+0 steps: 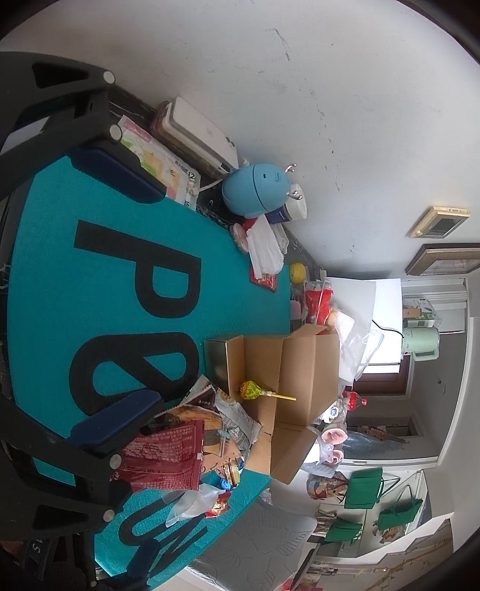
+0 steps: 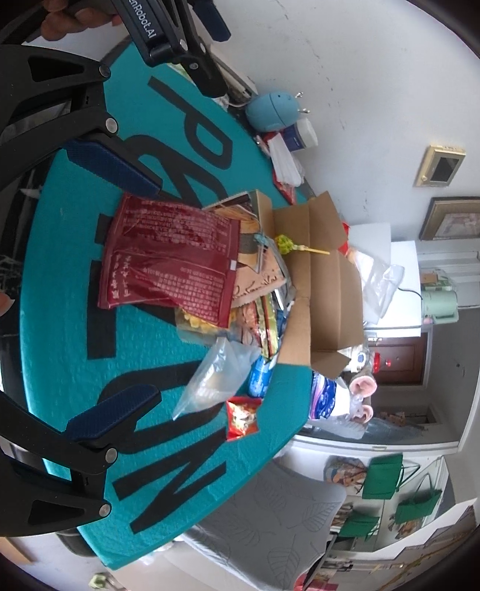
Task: Organize snacks
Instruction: 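Grasp the dark red snack bag with the right gripper while the left gripper grasps the brown printed pouch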
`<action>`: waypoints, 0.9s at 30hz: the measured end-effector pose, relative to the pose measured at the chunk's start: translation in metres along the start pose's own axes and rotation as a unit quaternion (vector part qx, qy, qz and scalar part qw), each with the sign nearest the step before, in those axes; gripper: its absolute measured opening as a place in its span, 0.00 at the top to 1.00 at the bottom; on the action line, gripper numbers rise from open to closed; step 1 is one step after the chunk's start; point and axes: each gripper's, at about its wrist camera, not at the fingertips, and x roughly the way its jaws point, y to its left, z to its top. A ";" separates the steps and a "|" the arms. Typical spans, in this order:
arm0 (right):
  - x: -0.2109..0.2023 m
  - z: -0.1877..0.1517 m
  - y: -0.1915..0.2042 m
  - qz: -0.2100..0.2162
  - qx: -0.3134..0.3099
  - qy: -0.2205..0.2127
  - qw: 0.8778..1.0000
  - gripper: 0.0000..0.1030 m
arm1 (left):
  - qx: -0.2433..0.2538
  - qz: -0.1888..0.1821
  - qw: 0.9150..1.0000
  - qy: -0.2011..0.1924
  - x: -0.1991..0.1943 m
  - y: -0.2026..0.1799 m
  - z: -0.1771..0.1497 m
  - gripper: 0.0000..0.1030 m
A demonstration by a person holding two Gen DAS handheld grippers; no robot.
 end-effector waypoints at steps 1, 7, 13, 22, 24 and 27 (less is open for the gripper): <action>0.003 -0.001 0.002 0.003 -0.002 0.004 1.000 0.00 | -0.002 0.001 1.000 0.003 0.002 0.003 -0.002 0.00; 0.026 0.004 0.020 0.020 -0.020 0.022 0.999 0.00 | -0.009 -0.002 1.000 0.015 0.014 0.019 -0.007 0.00; 0.055 0.009 0.036 -0.032 -0.051 0.048 0.997 0.00 | -0.016 0.012 0.999 0.038 0.032 0.031 -0.006 0.00; 0.067 0.013 0.022 -0.018 -0.022 0.070 0.997 0.00 | -0.005 -0.024 0.998 0.052 0.052 0.019 0.011 0.00; 0.065 0.015 0.016 -0.004 -0.011 0.074 0.997 0.08 | 0.010 -0.035 0.998 0.056 0.055 0.011 0.015 0.00; 0.060 0.014 0.010 0.019 -0.002 0.085 0.996 0.18 | 0.032 -0.045 0.997 0.060 0.058 0.000 0.020 0.00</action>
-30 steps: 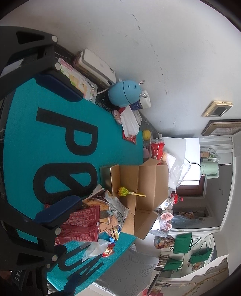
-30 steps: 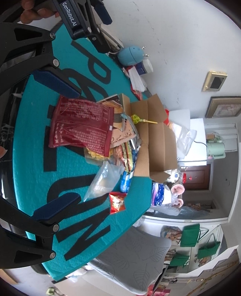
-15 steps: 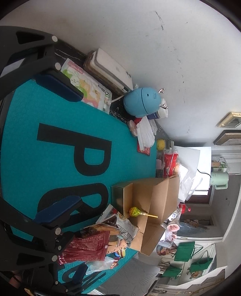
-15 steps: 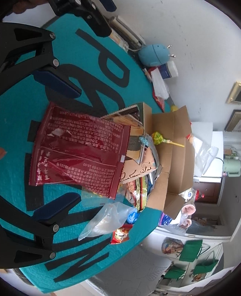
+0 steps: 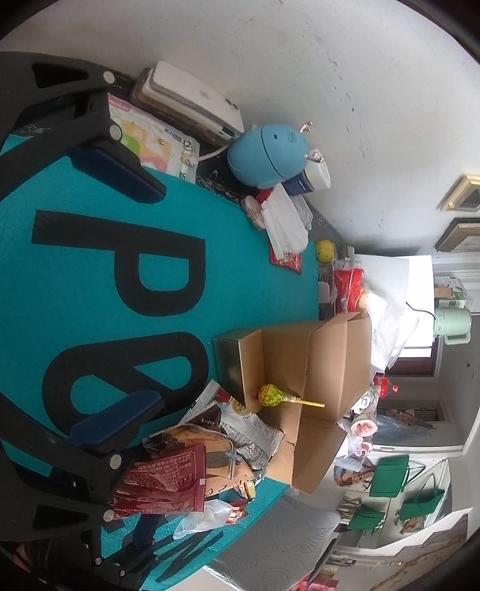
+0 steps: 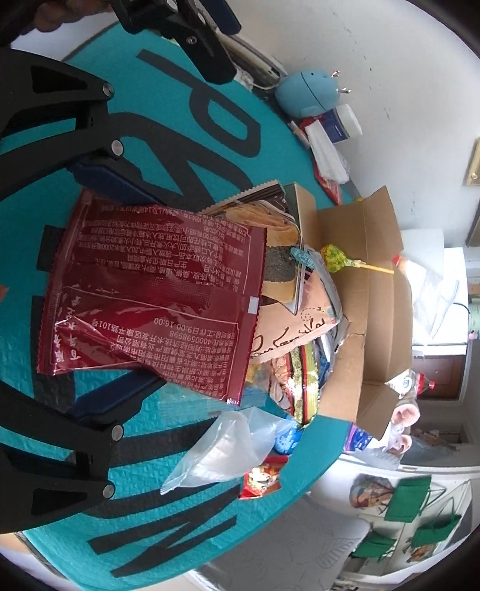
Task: Organize snacks
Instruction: 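Grasp the dark red snack bag with the right gripper while the left gripper grasps the brown printed pouch, then lift the dark red bag and brown pouch with both grippers over the cardboard box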
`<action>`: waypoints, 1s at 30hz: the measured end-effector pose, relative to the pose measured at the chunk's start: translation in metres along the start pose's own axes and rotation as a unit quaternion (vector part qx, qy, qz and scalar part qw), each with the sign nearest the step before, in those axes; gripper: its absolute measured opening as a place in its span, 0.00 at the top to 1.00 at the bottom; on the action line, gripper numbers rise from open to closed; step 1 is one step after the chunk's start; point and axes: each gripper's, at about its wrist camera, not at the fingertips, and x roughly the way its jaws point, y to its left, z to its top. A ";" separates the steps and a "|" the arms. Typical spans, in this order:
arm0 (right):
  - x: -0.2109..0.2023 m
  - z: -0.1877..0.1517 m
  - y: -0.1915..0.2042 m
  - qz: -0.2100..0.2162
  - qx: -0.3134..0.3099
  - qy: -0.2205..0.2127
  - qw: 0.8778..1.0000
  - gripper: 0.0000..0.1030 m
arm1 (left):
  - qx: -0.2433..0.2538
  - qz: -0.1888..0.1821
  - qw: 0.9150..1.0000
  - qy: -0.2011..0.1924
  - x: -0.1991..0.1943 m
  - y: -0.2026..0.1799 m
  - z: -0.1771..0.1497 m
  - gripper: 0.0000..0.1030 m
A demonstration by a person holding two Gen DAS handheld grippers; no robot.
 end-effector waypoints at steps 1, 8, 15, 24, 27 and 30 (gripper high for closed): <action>-0.002 -0.001 -0.001 0.008 -0.002 0.000 1.000 0.22 | 0.004 -0.007 1.000 0.002 0.001 -0.003 0.002 0.00; -0.035 0.005 -0.022 0.053 0.004 -0.018 0.998 0.33 | 0.017 -0.067 0.997 0.018 0.012 -0.016 0.019 0.00; -0.064 0.017 -0.057 0.046 0.016 -0.053 0.997 0.33 | 0.055 -0.091 0.994 -0.006 0.012 -0.043 0.037 0.00; -0.065 0.031 -0.086 0.057 0.028 -0.064 0.996 0.33 | 0.155 -0.139 0.978 0.002 0.033 -0.099 0.049 0.00; -0.056 0.030 -0.094 0.073 0.040 -0.060 0.995 0.33 | 0.168 -0.150 0.974 0.020 0.047 -0.110 0.046 0.00; -0.049 0.029 -0.104 0.078 0.054 -0.051 0.994 0.33 | 0.176 -0.143 0.973 0.043 0.062 -0.116 0.043 0.00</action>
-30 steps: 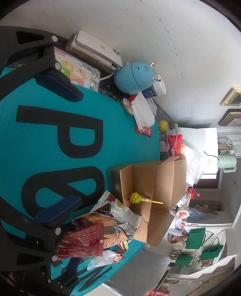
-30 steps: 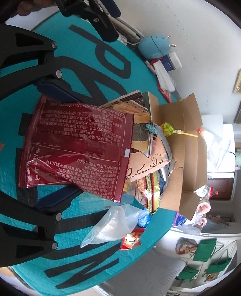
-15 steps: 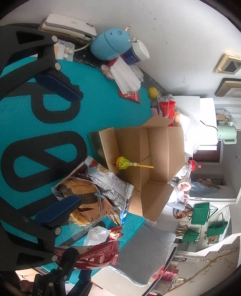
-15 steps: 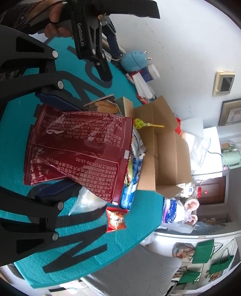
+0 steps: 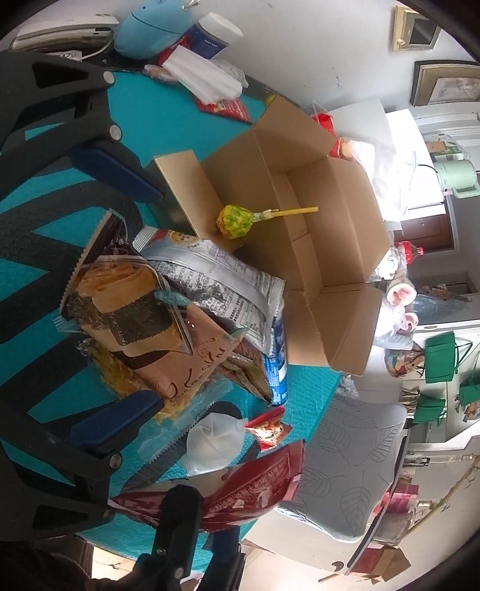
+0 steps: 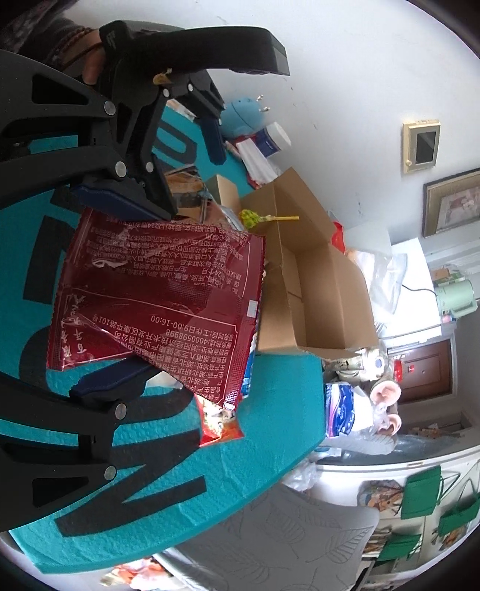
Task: Organize snacks
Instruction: 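Lift the dark red bag and brown pouch with both grippers over the cardboard box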
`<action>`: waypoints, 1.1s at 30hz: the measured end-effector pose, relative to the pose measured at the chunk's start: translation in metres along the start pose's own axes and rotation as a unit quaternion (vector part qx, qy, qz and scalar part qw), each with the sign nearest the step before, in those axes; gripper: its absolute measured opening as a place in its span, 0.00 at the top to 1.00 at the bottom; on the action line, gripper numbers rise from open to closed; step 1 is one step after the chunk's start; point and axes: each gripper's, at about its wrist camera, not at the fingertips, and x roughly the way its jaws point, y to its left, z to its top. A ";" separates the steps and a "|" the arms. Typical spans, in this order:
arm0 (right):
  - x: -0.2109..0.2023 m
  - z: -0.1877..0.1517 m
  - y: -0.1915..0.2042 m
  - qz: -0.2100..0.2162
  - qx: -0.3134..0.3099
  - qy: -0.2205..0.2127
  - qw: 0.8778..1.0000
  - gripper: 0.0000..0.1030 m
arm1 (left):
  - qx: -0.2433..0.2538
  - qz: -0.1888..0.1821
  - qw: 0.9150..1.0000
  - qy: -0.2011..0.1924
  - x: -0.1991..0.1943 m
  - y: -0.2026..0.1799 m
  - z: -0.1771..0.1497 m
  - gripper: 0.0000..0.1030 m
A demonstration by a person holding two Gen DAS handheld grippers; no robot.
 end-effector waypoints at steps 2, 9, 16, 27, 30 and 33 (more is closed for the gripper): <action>0.004 0.000 -0.006 -0.001 0.005 0.006 1.000 0.33 | 0.010 0.009 1.000 0.021 0.012 -0.002 0.000 0.00; 0.014 0.001 -0.017 -0.020 0.015 0.018 1.000 0.33 | -0.002 -0.014 1.000 0.025 0.021 -0.003 -0.005 0.00; 0.018 0.001 -0.017 -0.022 0.009 0.017 1.000 0.33 | 0.035 0.008 0.999 -0.002 0.014 -0.014 -0.009 0.26; 0.019 0.000 -0.013 -0.014 0.012 0.021 1.000 0.33 | 0.010 -0.007 1.000 -0.019 -0.008 -0.005 -0.011 0.29; 0.017 0.000 -0.008 -0.009 0.008 0.017 1.000 0.33 | 0.003 -0.005 1.000 -0.027 -0.017 -0.002 -0.011 0.29; 0.015 0.003 -0.002 -0.004 -0.001 0.013 1.000 0.33 | -0.007 -0.005 0.999 -0.035 -0.026 0.003 -0.010 0.29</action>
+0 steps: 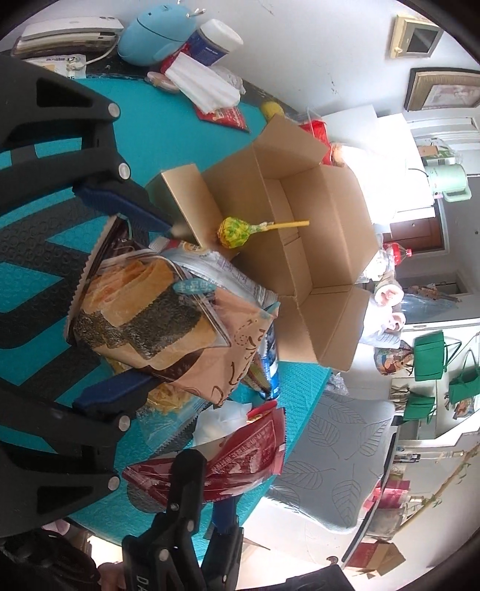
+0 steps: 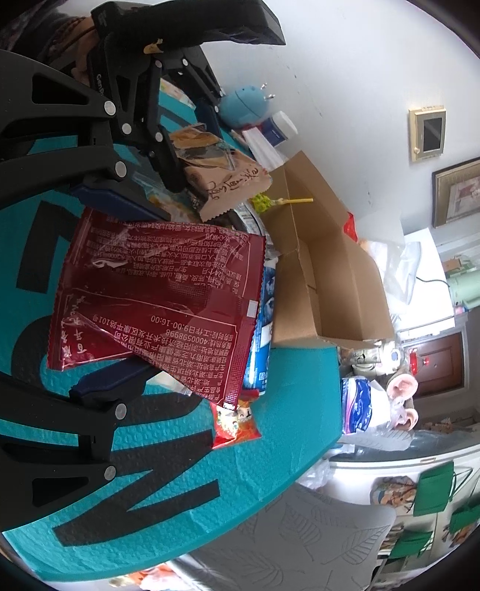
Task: Organize snacks
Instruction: 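Lift the dark red bag and brown pouch with both grippers over the cardboard box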
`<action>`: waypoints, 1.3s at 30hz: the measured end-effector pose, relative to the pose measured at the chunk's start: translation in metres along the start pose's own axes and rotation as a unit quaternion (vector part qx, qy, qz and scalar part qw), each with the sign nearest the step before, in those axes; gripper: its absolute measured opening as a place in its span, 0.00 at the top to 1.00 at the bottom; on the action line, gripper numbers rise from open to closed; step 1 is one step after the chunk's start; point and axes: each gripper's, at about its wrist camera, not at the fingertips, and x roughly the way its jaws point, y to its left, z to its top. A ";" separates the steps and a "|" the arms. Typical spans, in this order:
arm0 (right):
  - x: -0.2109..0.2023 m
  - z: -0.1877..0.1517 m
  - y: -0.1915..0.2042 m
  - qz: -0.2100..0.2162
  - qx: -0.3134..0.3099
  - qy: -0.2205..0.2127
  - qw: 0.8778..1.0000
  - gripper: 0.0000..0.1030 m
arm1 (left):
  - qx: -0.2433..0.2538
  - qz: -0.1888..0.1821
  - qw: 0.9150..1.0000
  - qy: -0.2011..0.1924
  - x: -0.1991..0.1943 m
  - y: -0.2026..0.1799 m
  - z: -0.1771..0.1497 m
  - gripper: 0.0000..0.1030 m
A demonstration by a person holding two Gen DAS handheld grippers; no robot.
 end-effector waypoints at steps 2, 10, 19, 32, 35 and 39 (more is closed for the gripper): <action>-0.002 0.001 0.004 0.004 -0.005 -0.002 1.000 0.33 | -0.006 0.000 1.000 -0.008 -0.007 0.005 0.003 0.29; -0.010 0.025 0.020 0.021 -0.028 -0.026 0.999 0.33 | -0.009 0.036 0.997 -0.063 -0.036 0.018 0.024 0.29; -0.022 0.069 0.044 0.023 -0.072 -0.071 0.995 0.33 | -0.038 0.069 0.989 -0.129 -0.064 0.038 0.072 0.29; -0.036 0.134 0.067 0.011 -0.127 -0.136 0.983 0.33 | -0.054 0.097 0.979 -0.171 -0.070 0.065 0.139 0.29; -0.031 0.149 0.067 0.018 -0.126 -0.141 0.982 0.33 | -0.052 0.098 0.978 -0.178 -0.064 0.070 0.152 0.29; -0.020 0.167 0.062 0.021 -0.116 -0.144 0.982 0.33 | -0.059 0.099 0.977 -0.180 -0.050 0.079 0.165 0.29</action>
